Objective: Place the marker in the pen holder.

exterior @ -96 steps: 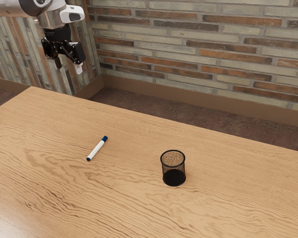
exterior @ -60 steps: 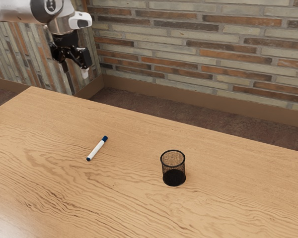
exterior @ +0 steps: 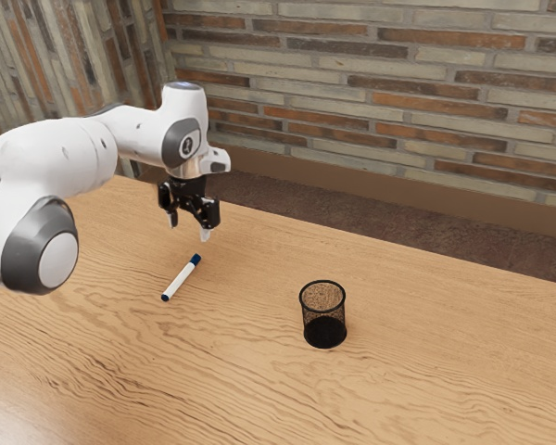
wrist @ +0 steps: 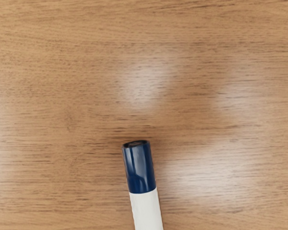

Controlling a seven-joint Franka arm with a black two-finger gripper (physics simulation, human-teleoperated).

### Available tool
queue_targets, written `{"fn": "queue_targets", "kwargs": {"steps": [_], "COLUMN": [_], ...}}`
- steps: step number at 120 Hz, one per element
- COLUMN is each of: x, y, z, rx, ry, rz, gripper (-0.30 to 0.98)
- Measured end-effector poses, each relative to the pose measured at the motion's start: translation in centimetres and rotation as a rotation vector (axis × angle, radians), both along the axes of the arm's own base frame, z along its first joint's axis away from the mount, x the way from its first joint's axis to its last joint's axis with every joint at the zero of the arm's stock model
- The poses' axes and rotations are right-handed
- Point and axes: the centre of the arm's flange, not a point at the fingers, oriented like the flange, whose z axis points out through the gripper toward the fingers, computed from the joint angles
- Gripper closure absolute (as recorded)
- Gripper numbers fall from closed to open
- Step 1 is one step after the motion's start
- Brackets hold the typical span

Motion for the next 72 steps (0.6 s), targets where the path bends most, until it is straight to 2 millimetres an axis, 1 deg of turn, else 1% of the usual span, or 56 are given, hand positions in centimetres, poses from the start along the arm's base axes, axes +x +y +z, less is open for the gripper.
{"fn": "queue_targets", "kwargs": {"steps": [6,14,33,44,58,72], "x": [0.2,0.4,0.1,-0.1,-0.5,-0.7], "y": [0.2,0.7,1.2,1.3,1.5,2.0], "z": [-2.0,-4.0,-6.4,-7.3,-7.7,-7.6], "rx": [-0.013,-0.029,-0.054,-0.064,-0.073,-0.079], "ry": [0.003,0.004,0.0,-0.004,-0.013,-0.025], "rz": [0.001,0.005,0.014,0.017,0.02,0.026], "gripper": [0.02,0.02,0.02,0.02,0.03,0.11]}}
